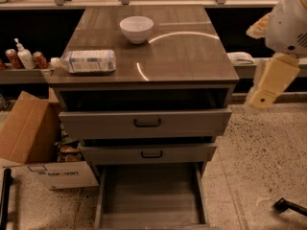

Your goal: Place blue plastic bottle into bottom drawer

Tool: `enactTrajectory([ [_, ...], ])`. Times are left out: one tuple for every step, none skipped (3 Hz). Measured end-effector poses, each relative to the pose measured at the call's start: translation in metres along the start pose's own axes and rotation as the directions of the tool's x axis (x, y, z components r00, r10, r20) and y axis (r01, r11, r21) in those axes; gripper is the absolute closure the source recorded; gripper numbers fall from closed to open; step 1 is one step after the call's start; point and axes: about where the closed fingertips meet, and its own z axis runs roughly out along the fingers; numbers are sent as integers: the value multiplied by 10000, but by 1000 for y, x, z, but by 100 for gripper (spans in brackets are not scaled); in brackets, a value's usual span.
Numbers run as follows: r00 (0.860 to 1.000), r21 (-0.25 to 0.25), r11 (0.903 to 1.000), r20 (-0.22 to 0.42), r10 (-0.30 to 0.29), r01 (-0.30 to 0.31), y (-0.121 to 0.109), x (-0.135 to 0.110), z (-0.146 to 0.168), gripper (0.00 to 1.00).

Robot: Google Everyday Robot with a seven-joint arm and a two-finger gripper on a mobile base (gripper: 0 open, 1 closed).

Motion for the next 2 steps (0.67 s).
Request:
enactTrajectory([
  [9882, -3, 9993, 1487, -358, 363, -32, -49, 21, 0],
  [9550, -228, 9949, 2833, -877, 981, -65, -110, 54, 0],
])
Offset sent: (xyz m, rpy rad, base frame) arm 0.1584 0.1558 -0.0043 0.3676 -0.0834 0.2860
